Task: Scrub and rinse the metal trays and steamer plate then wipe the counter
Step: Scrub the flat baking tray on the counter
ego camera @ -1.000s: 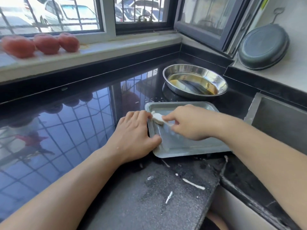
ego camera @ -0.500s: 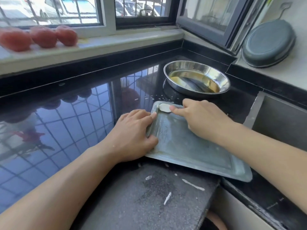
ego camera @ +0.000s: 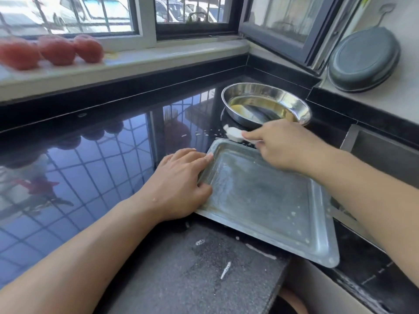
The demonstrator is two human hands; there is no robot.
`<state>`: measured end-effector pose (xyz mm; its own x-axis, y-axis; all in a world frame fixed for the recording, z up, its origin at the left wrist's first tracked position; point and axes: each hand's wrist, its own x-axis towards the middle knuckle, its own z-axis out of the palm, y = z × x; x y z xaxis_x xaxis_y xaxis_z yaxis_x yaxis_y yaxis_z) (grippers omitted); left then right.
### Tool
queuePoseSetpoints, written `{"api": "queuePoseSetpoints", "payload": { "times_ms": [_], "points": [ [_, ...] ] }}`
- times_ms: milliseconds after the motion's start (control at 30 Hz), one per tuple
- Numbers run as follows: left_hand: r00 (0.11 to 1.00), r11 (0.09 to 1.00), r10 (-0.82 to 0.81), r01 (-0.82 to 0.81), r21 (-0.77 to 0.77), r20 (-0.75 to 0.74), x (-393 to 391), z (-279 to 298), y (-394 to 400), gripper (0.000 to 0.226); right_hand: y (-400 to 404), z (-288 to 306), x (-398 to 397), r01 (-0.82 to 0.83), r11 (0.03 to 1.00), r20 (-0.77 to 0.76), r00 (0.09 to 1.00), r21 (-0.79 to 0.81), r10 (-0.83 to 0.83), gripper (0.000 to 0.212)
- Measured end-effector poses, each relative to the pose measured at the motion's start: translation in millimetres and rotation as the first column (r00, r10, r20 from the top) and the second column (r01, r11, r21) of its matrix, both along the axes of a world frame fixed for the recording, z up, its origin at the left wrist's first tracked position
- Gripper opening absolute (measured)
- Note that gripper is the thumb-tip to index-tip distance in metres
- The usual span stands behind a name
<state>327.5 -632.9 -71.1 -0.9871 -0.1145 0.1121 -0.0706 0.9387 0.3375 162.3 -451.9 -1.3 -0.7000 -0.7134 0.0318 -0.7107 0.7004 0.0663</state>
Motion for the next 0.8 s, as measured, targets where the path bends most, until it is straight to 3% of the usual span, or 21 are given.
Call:
{"api": "queuePoseSetpoints", "payload": {
  "times_ms": [167,333,633,800],
  "points": [
    [1.000,1.000,-0.002,0.002,-0.013,0.018,0.2,0.4,2.3,0.082,-5.7,-4.9,-1.7,-0.039,0.998,0.066,0.997,0.055,0.035,0.049],
    [1.000,1.000,-0.006,0.007,-0.021,0.020,-0.3,-1.2,0.7,0.081,38.6,8.3,-2.1,0.072,0.978,0.094,0.991,0.194,-0.092,0.047],
    [1.000,1.000,-0.010,0.010,-0.020,0.017,1.7,0.6,0.5,0.094,-38.8,-22.9,13.9,-0.033,0.999,0.093,0.995,-0.038,0.036,0.058],
    [1.000,1.000,-0.003,0.003,-0.008,0.017,-0.9,1.6,3.1,0.090,30.6,-19.5,9.6,-0.011,0.999,0.030,0.999,0.032,0.010,0.063]
  ]
}}
